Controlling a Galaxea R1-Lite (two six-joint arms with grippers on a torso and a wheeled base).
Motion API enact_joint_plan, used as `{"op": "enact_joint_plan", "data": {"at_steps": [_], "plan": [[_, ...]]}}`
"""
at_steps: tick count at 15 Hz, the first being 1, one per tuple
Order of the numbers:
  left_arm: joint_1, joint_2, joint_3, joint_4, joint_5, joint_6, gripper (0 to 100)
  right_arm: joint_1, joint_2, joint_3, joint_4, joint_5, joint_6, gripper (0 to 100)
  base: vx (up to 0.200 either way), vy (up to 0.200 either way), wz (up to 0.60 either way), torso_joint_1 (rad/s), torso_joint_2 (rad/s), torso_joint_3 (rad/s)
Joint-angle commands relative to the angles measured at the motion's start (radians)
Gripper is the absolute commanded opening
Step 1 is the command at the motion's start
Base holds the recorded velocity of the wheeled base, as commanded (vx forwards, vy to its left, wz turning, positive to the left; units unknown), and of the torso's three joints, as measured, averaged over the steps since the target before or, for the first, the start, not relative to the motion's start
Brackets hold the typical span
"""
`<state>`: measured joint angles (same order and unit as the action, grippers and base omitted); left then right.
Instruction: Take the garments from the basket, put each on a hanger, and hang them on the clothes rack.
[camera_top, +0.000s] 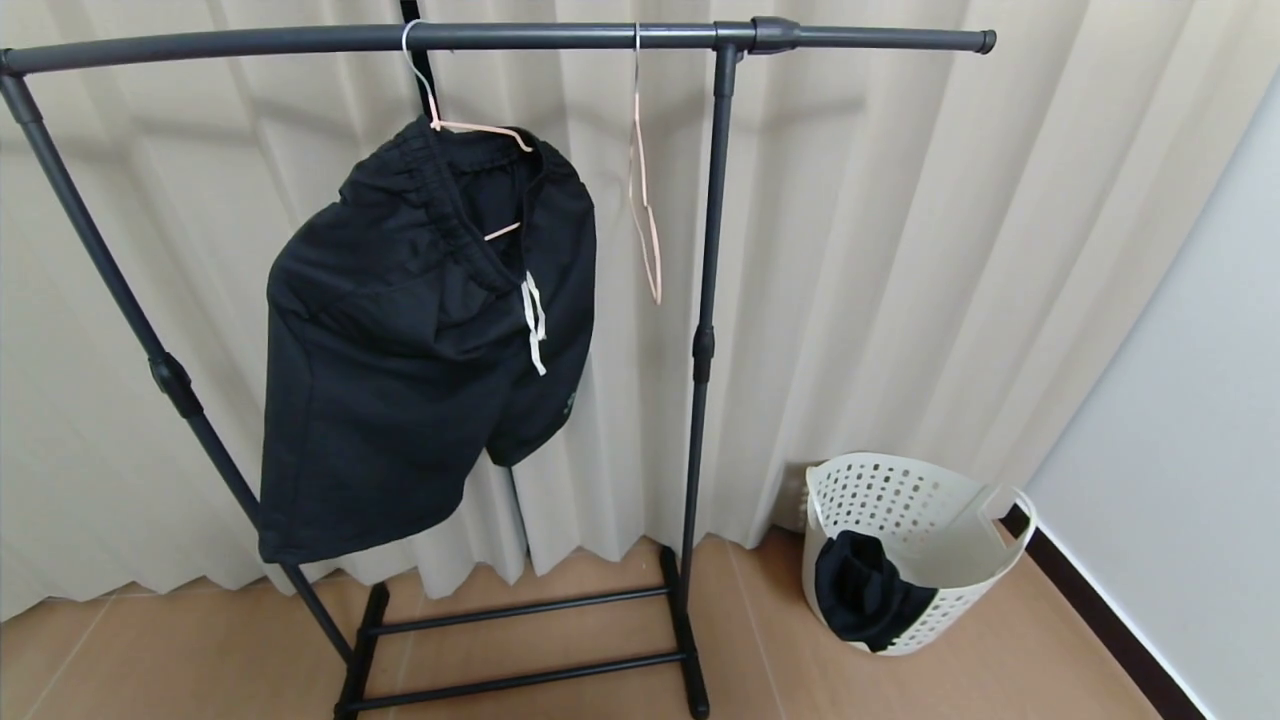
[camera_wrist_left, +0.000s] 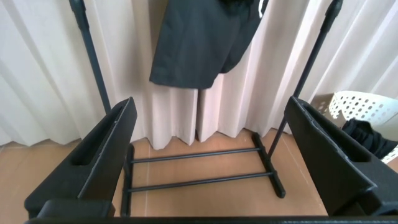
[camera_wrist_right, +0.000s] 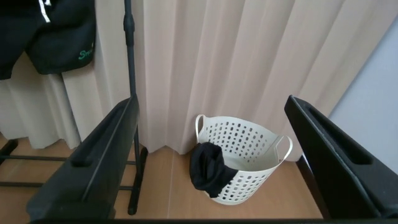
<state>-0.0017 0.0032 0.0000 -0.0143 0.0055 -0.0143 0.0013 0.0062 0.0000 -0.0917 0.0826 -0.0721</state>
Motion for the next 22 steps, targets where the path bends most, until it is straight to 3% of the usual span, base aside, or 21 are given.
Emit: {"op": "enact_joint_plan", "data": {"at_steps": [1, 13, 22], "plan": [[0.0, 0.001, 0.0, -0.001, 0.001, 0.0, 100, 0.0, 0.001, 0.0, 0.0, 0.0, -0.002, 100, 0.0, 0.0, 0.0, -0.163, 0.51, 0.344], [0.0, 0.001, 0.0, -0.001, 0.001, -0.001, 100, 0.0, 0.001, 0.0, 0.0, 0.0, 0.0, 100, 0.0, 0.0, 0.0, -0.103, 0.44, 0.334], [0.0, 0.001, 0.0, -0.001, 0.001, 0.0, 100, 0.0, 0.001, 0.0, 0.0, 0.0, 0.0, 100, 0.0, 0.0, -0.2, -0.003, 0.03, 0.025]]}}
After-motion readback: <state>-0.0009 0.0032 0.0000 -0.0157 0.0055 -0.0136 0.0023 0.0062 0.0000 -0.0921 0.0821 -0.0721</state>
